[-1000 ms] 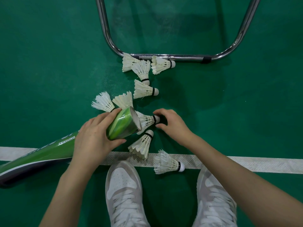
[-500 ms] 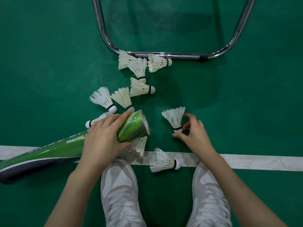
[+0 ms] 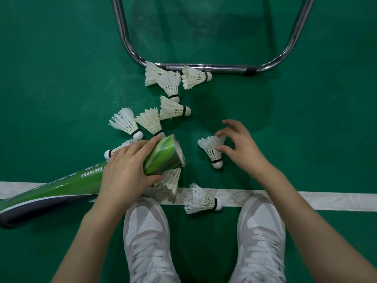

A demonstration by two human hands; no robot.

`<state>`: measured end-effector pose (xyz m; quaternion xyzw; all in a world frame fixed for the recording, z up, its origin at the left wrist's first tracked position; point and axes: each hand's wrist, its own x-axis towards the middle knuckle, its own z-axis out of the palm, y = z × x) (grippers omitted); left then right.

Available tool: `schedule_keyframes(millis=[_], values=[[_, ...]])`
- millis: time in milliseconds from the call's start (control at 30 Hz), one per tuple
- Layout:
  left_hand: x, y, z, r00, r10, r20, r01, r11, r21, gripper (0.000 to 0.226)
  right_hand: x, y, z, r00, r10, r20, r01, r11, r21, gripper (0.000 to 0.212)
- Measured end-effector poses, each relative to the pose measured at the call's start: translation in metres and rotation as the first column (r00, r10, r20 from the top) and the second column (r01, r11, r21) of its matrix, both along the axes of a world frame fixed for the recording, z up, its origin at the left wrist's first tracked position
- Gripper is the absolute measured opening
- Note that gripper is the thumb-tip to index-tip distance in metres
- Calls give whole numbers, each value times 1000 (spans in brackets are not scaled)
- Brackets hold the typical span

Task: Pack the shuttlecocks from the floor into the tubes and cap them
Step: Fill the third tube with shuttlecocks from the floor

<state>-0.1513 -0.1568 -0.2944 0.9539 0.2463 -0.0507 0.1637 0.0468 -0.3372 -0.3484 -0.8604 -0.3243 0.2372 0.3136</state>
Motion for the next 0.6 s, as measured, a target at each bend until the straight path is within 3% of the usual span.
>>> schedule_keyframes(millis=[267,600], values=[[0,-1,0,1000,4,-5,-4,1000,-11,96,-2,-9,11,993,-116,6,116,986,-118,21],[6,-14,0,1000,-26,-10,26,999,-33,90,-28,-7,30,946,-235,-225,268,955,127,14]])
